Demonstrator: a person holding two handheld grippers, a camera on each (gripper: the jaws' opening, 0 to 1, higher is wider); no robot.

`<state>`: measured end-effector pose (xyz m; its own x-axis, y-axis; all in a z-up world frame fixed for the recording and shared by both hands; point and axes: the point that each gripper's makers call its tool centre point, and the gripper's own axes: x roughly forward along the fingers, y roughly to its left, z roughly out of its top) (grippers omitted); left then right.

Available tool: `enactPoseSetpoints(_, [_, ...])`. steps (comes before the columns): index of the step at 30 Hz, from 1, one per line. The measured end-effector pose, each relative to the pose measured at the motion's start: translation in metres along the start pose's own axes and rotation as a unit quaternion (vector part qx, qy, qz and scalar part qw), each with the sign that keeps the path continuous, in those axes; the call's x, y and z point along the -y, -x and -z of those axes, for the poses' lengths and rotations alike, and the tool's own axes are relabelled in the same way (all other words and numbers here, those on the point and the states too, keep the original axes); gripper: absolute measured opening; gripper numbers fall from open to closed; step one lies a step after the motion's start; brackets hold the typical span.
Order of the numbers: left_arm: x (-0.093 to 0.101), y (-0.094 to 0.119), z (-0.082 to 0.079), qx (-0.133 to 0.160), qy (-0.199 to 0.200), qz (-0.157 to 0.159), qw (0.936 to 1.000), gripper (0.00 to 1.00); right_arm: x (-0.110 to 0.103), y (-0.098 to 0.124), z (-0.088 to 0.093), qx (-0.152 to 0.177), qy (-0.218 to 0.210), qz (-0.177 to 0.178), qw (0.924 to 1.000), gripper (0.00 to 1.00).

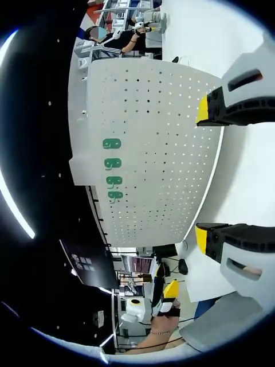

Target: Insert the hook assembly into the mounting plate slot until the hook locks in place.

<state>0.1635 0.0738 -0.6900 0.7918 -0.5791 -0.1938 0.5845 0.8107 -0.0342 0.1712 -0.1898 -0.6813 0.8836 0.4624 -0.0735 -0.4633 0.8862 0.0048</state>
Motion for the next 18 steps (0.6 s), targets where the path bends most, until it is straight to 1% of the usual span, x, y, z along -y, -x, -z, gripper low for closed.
enactPoseSetpoints(2, [-0.002,0.003,0.0,0.006,0.006,0.0,1.0,0.92,-0.001,0.004,0.002,-0.001,-0.001,0.002,1.0,0.67])
enactPoseSetpoints(4, [-0.004,0.006,0.001,0.006,0.007,-0.004,1.0,0.94,-0.002,0.007,0.004,-0.005,0.003,0.002,1.0,0.68])
enactPoseSetpoints(11, [-0.013,0.016,0.009,-0.005,0.001,-0.015,0.9999,0.96,-0.002,0.018,0.005,-0.005,-0.002,0.008,1.0,0.69])
enactPoseSetpoints(18, [-0.02,0.027,0.011,-0.008,-0.003,-0.023,0.9997,0.97,-0.004,0.029,0.007,-0.005,-0.001,0.012,0.9999,0.7])
